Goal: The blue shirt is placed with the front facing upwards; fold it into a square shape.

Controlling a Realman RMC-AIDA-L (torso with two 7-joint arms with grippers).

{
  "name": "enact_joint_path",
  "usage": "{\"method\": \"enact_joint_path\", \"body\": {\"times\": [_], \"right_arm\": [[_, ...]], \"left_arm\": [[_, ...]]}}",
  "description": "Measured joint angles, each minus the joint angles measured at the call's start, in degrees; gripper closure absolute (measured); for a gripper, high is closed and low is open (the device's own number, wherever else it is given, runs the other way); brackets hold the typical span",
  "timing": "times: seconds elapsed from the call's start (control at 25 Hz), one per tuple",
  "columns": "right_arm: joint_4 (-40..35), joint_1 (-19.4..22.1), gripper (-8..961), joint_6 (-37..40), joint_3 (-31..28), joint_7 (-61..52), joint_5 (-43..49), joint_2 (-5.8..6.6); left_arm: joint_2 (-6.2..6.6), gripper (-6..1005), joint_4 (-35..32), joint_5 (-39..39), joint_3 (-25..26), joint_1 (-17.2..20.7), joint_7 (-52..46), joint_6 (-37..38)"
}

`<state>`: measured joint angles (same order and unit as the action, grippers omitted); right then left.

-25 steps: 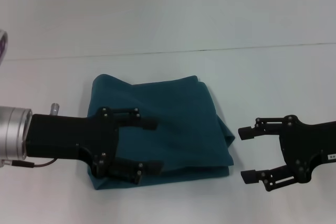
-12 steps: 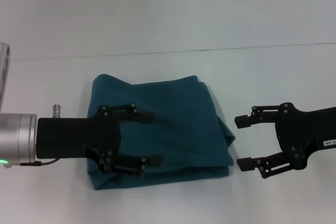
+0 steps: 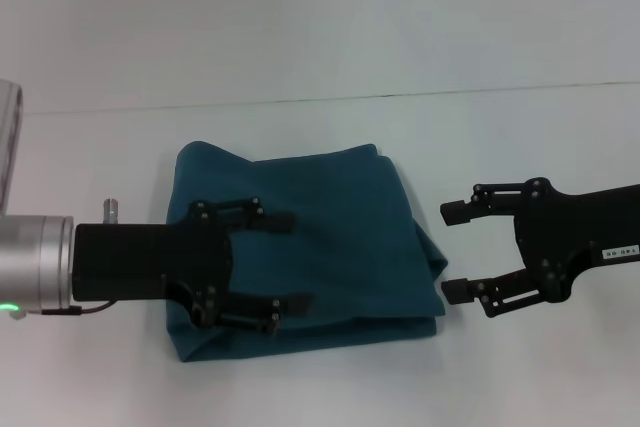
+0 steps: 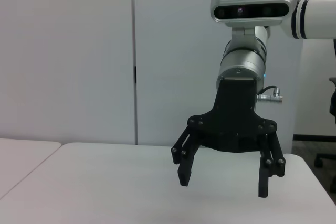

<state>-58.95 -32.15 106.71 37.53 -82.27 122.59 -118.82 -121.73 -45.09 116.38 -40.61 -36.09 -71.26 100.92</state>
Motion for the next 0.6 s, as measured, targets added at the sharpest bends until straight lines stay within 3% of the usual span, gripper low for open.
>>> {"method": "enact_joint_path", "body": {"times": [0.6], "right_arm": [[0.1, -0.3, 25, -0.4, 1.2, -0.1, 0.1, -0.13]], "left_arm": [[-0.52, 115, 0.1, 0.0, 0.0, 0.1, 0.1, -1.2]]}}
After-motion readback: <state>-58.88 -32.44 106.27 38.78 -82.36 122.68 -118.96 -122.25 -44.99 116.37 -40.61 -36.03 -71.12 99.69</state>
